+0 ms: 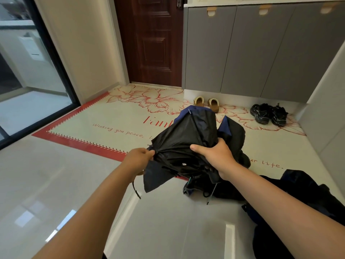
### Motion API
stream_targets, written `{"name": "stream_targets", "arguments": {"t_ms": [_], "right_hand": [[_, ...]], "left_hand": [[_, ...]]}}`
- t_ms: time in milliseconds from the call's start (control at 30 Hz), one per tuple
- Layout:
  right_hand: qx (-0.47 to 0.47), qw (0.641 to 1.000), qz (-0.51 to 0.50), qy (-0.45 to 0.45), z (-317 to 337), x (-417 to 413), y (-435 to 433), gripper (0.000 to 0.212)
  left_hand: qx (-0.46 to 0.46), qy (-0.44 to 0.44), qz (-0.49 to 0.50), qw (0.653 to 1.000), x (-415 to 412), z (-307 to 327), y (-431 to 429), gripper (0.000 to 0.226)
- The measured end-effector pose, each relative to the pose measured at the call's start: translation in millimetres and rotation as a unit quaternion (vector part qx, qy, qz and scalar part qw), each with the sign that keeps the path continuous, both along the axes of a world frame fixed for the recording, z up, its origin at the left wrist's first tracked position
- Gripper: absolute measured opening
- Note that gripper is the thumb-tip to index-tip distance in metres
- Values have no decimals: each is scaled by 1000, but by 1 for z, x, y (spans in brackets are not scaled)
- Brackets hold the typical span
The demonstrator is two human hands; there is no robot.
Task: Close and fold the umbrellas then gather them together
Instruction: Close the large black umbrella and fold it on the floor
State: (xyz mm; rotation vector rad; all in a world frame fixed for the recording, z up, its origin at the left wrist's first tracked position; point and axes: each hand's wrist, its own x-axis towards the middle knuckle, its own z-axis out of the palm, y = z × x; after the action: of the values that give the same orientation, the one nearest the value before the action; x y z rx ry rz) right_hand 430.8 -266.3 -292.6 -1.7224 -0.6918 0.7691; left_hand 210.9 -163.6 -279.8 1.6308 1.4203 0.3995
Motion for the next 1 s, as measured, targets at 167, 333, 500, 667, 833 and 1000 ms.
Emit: {"name": "stream_targets", "arguments": {"t_ms": [167, 333, 500, 667, 833, 1000], "right_hand": [[22, 995, 79, 52, 0, -19, -5, 68], [-4, 984, 169, 52, 1, -26, -6, 59], [-112, 954, 236, -147, 7, -20, -7, 51], [-214, 919, 152, -294, -6, -28, -3, 63], [-65, 955, 271, 99, 4, -19, -10, 77], [-70, 952, 297, -20, 0, -17, -7, 116]], "left_hand": [[-194, -225, 109, 948, 24, -10, -15, 26], [-252, -374, 80, 889, 34, -9, -23, 41], [-295, -379, 105, 871, 46, -10, -34, 43], [-274, -413, 117, 860, 57, -15, -33, 39], [-285, -437, 114, 846, 63, -11, -35, 42], [-270, -433, 86, 856, 61, 3, -31, 39]]}}
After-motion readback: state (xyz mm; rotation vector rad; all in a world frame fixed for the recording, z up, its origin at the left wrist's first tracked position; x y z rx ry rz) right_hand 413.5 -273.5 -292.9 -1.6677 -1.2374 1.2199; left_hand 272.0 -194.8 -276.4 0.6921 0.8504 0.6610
